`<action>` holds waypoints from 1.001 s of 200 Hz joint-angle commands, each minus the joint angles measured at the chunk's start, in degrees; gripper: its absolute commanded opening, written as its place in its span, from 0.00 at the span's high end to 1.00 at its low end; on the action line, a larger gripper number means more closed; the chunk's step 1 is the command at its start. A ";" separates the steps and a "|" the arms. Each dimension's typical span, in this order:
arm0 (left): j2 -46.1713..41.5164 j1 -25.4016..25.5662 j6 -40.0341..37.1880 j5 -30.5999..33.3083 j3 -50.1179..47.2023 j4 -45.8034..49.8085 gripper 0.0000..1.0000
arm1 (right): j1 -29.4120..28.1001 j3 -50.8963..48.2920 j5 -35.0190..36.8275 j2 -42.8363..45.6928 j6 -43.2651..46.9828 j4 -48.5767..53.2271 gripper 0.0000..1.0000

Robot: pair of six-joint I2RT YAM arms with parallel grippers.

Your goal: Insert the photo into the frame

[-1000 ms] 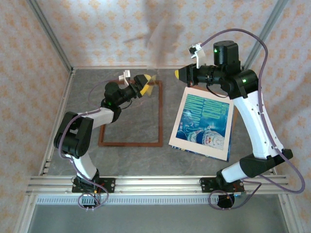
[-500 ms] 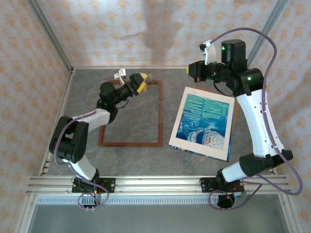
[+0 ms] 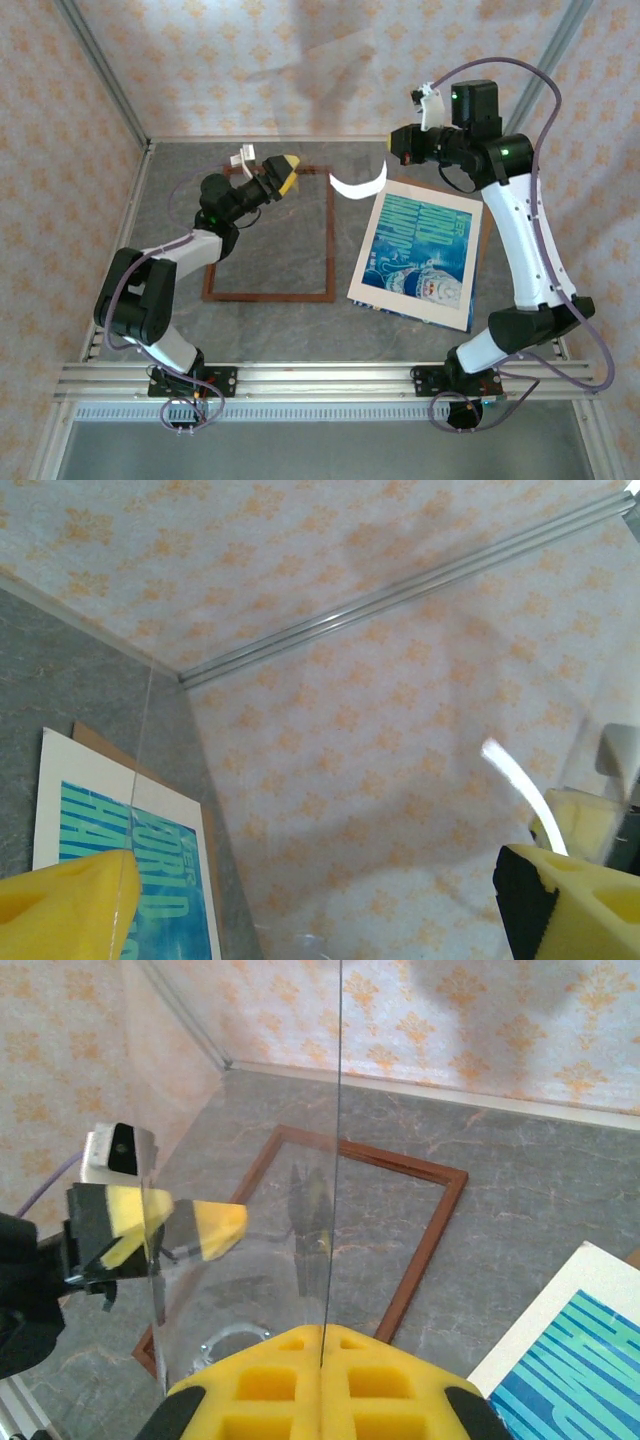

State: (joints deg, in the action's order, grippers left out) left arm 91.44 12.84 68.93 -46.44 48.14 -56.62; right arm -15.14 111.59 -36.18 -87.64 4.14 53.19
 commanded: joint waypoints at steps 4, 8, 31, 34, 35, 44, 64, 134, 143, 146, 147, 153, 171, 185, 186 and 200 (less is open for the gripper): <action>-3.25 0.12 -1.93 -1.87 -0.62 -5.30 0.11 | 0.11 2.02 1.02 -1.40 0.43 1.10 1.00; -3.42 0.09 -2.03 -1.82 -0.72 -5.26 0.11 | 0.15 2.20 1.18 -1.56 0.53 1.25 1.00; -3.98 0.00 -2.48 -1.69 -1.22 -4.99 0.11 | 0.62 3.33 1.39 -2.56 0.88 1.74 1.00; -4.03 0.00 -2.52 -1.72 -1.36 -5.07 0.11 | 0.71 3.43 1.38 -2.67 0.94 1.81 1.00; -4.05 0.04 -2.50 -1.73 -1.33 -5.07 0.11 | 0.72 3.49 1.42 -2.70 0.99 1.82 1.00; -4.24 0.01 -2.63 -1.67 -1.49 -5.21 0.11 | 0.88 3.93 1.56 -3.13 1.13 2.01 1.00; -4.49 0.00 -2.74 -1.64 -1.69 -5.25 0.11 | 1.21 4.89 1.25 -4.18 1.54 2.52 1.00; -4.95 -0.32 -3.27 -1.58 -2.07 -4.99 0.15 | 2.17 6.01 0.52 -5.67 4.42 4.58 1.00; -4.95 -0.44 -3.27 -1.47 -2.00 -4.99 0.15 | 2.32 5.99 0.38 -5.81 4.73 4.82 1.00; -4.95 -0.41 -3.23 -1.56 -2.04 -5.06 0.15 | 2.31 6.05 0.38 -5.87 4.85 4.94 1.00; -4.95 -0.43 -3.25 -1.56 -2.06 -5.07 0.15 | 2.30 6.07 0.35 -5.83 4.93 4.97 1.00; -5.05 -0.51 -3.27 -1.53 -2.10 -5.07 0.15 | 2.31 6.00 0.33 -5.92 5.11 5.07 1.00; -5.27 -0.63 -3.44 -1.56 -2.09 -4.90 0.15 | 2.58 6.00 0.85 -6.24 5.39 5.26 1.00; -5.56 -0.80 -3.59 -1.56 -2.09 -4.57 0.16 | 2.90 6.17 0.61 -6.60 5.54 5.35 1.00; -5.56 -0.80 -3.61 -1.60 -2.09 -4.51 0.16 | 2.91 6.18 0.60 -6.59 5.53 5.35 1.00; -5.77 -0.85 -3.80 -1.72 -2.09 -4.06 0.17 | 2.92 6.19 0.12 -6.86 5.61 5.26 1.00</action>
State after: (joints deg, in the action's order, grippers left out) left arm 88.09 12.47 66.96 -46.57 46.26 -58.02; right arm -12.51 115.68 -35.33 -93.60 8.32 57.93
